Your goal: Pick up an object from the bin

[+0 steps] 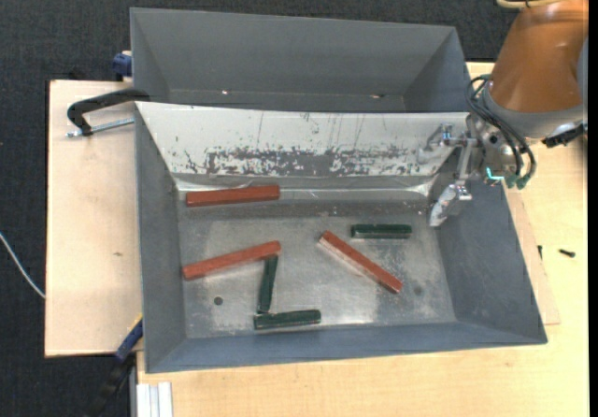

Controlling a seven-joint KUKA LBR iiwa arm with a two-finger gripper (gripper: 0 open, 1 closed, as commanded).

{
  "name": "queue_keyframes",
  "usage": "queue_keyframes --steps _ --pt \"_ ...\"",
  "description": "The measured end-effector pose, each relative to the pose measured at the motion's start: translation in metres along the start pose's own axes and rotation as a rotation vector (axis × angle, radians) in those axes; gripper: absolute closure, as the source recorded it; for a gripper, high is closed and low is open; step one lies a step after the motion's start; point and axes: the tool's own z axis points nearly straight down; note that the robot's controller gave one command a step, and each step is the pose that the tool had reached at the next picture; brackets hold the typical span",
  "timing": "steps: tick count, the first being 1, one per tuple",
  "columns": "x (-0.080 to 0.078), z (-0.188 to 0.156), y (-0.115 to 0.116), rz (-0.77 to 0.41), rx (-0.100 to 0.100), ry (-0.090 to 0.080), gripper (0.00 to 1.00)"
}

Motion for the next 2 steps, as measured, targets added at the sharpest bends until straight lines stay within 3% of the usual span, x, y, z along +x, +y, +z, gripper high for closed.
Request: queue_keyframes --steps 1,2 --pt "-0.002 -0.005 0.0 -0.002 0.002 -0.009 0.0" --pt "0.003 0.084 0.038 0.004 0.001 -0.011 0.0"
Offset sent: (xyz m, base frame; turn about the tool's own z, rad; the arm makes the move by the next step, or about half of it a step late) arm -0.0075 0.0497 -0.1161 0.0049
